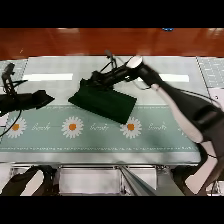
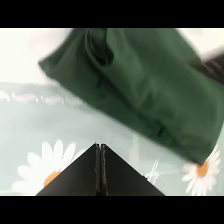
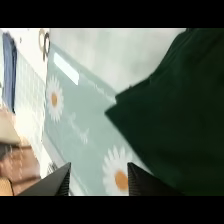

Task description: Fold the shirts.

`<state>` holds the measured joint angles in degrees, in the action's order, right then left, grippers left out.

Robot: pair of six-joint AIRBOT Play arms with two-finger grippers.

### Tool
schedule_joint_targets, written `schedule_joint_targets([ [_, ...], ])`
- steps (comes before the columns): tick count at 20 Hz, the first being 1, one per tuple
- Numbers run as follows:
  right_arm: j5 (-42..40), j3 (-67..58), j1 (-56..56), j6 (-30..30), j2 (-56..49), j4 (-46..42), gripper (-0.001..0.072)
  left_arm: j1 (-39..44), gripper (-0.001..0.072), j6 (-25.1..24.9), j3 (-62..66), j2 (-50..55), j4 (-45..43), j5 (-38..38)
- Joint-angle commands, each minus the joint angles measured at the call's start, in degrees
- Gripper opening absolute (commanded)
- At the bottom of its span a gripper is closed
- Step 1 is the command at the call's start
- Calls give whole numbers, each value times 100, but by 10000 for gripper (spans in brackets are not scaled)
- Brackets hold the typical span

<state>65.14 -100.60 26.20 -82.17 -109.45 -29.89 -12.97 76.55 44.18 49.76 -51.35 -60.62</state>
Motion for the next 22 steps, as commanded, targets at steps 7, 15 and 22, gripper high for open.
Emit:
schedule_joint_targets([
  [7, 474, 3217, -1766, -1587, 4861, -5698, 420, -450, 22, -76, 313, -1091, 490, -334],
  [15, -2131, 7060, -2494, -595, 5001, -1434, 423, -450, 22, -114, 197, -1187, 490, -380],
  [22, -1858, 6701, -2107, 1493, 2970, 1294, 422, -450, 22, -114, -299, -1187, 490, -389],
])
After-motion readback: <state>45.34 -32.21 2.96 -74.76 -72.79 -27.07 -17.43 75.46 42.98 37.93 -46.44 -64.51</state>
